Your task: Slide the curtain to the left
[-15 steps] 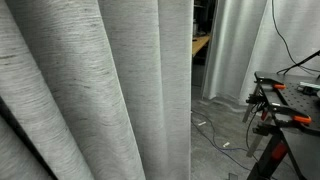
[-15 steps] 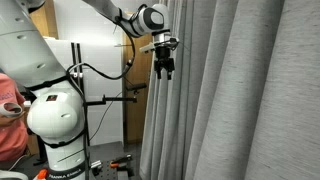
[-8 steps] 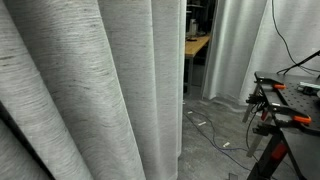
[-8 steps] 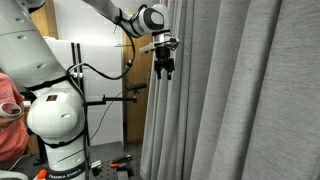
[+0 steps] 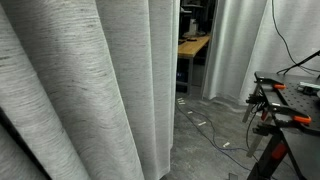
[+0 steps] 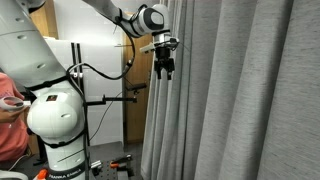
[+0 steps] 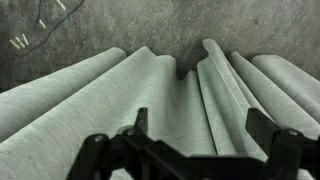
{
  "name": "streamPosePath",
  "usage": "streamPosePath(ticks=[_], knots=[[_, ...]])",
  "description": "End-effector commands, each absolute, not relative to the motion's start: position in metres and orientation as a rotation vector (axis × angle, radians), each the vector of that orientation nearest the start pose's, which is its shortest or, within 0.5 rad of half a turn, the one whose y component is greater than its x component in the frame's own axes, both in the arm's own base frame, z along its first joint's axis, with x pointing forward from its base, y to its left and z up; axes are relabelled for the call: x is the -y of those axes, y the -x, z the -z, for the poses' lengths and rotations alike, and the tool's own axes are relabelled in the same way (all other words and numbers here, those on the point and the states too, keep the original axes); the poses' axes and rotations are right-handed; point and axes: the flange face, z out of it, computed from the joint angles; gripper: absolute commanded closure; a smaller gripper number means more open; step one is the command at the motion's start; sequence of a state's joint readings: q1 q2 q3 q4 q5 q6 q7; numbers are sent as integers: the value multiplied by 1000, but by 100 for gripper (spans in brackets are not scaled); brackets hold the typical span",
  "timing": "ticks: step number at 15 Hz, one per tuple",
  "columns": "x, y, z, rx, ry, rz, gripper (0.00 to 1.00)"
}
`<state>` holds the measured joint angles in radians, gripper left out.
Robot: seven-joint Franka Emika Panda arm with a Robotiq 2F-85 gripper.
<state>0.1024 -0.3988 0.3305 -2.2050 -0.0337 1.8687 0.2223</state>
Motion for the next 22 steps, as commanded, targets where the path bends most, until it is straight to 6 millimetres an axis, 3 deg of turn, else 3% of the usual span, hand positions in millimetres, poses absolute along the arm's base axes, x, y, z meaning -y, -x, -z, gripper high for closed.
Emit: streamPosePath(ticks=[1, 19, 22], knots=[[-198, -399, -536, 324, 3260, 146, 0], [-198, -399, -536, 324, 3260, 146, 0], [-192, -401, -534, 260, 3282, 189, 0]])
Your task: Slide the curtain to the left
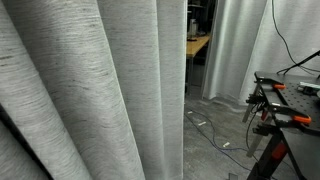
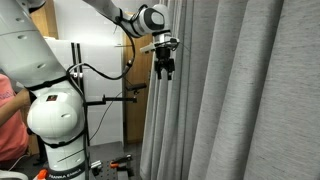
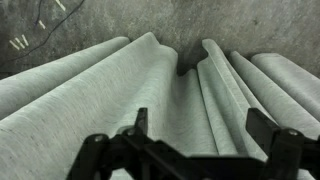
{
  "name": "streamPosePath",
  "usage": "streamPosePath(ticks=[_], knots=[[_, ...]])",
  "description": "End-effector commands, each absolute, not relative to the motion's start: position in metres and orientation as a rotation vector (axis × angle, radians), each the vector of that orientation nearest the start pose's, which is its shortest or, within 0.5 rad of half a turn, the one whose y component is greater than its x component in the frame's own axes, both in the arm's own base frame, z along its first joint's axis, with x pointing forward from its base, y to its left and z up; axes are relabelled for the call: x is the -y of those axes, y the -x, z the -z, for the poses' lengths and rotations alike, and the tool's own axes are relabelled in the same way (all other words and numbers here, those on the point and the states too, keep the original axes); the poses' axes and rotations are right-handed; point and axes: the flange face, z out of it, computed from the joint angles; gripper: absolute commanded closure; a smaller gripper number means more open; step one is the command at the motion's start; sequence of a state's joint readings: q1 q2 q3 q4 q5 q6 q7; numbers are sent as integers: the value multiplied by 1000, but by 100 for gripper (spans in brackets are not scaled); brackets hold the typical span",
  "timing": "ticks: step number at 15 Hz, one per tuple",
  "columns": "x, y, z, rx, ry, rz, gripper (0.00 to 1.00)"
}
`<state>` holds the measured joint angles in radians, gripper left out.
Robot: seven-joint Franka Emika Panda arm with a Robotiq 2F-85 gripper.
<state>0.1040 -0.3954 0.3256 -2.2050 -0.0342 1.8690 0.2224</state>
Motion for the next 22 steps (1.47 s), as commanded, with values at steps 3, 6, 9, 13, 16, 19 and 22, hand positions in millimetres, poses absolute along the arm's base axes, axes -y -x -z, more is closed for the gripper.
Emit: streamPosePath(ticks=[3, 6, 9, 13, 16, 19, 22], knots=[[-180, -404, -533, 106, 3361, 293, 0], [-164, -404, -531, -90, 3403, 361, 0], [-148, -398, -525, -279, 3388, 382, 0], [-126, -381, -512, -449, 3218, 320, 0], [-102, -364, -502, -602, 3137, 321, 0], [-75, -345, -496, -768, 3136, 371, 0], [-50, -329, -494, -939, 3135, 408, 0]])
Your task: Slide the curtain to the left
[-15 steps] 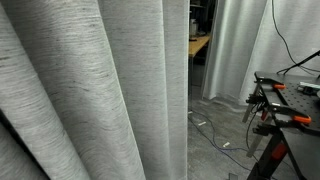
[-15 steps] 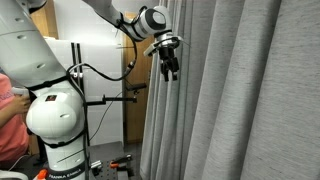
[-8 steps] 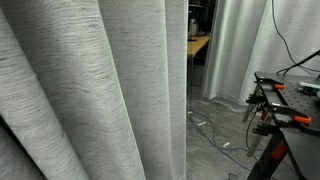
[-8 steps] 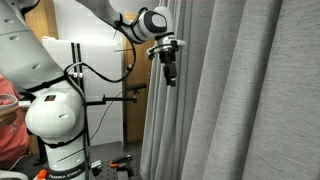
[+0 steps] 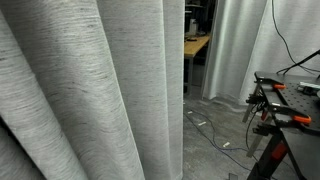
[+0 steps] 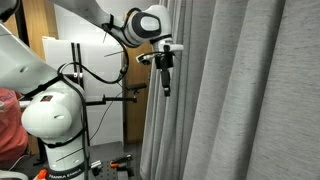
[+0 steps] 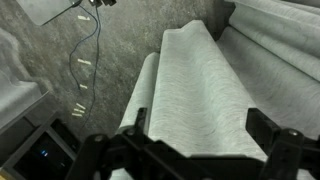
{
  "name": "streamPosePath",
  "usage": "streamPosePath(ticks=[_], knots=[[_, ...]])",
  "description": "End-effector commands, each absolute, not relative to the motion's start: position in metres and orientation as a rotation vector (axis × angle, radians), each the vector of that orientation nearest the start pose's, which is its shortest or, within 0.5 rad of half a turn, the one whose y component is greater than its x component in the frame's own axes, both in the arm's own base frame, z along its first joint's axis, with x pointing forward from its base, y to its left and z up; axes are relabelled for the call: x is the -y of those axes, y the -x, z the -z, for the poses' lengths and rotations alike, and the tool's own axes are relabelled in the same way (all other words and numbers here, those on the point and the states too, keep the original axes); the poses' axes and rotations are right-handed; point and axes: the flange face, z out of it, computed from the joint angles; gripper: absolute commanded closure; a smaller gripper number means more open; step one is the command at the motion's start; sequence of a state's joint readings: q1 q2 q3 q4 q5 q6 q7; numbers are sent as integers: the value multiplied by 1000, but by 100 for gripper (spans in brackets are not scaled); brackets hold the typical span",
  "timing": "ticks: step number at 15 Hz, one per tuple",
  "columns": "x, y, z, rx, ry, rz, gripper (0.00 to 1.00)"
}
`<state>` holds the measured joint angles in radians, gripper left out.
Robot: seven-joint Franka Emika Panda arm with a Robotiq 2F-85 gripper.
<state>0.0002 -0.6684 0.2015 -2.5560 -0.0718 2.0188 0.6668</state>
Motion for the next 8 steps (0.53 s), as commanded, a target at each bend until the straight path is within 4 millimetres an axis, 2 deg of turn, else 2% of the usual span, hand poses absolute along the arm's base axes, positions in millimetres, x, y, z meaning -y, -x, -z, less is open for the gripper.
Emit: streamPosePath(ticks=[1, 3, 4, 8], knots=[[-44, -325, -494, -982, 3134, 430, 0], [-41, -319, -495, -1031, 3132, 488, 0], [-44, -336, -492, -945, 3153, 375, 0], [-43, -328, -493, -980, 3150, 414, 0]])
